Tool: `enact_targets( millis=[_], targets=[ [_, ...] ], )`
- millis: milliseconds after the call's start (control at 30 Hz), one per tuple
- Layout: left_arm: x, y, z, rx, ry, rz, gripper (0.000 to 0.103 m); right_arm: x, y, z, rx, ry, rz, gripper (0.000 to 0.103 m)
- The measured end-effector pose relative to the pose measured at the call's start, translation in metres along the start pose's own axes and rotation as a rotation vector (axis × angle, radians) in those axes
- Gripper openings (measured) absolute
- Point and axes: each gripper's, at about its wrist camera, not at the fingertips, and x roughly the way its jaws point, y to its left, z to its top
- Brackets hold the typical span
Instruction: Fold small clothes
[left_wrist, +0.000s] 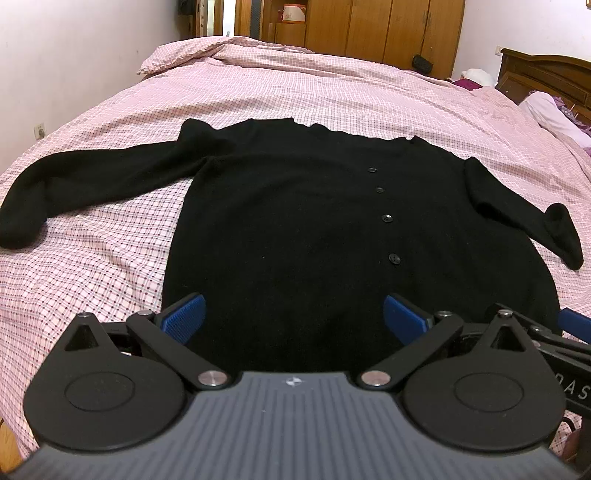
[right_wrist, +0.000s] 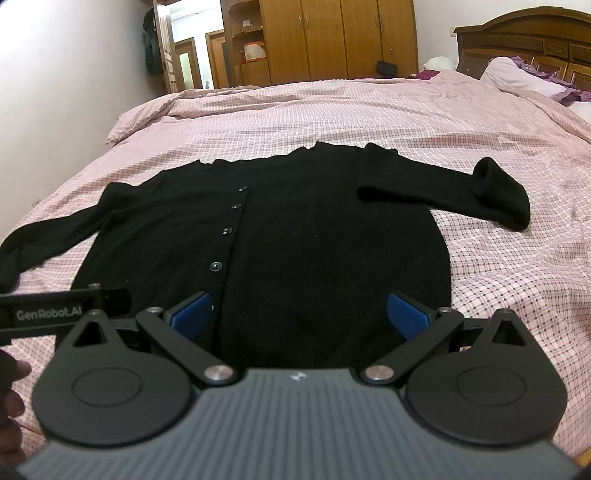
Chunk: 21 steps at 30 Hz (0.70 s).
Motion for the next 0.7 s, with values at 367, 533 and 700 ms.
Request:
enact_targets(
  millis=[367,533,700],
  targets=[
    [0.0,0.0005,0.0002,0.001,0.0,0.001,0.103,-0.0001,0.0005,0.0004,0.0,0.0,0.0,0.103],
    [0.0004,0.0011,0.0004,0.001,0.005,0.001,0.103,-0.0002,0.0007,0.0007,0.0,0.001,-0.001,0.103],
    [0.0007,0.0015,0.0001,0.001,0.005,0.001,0.103,0.0,0.001,0.0006,-0.001,0.001,-0.001,0.103]
  ],
)
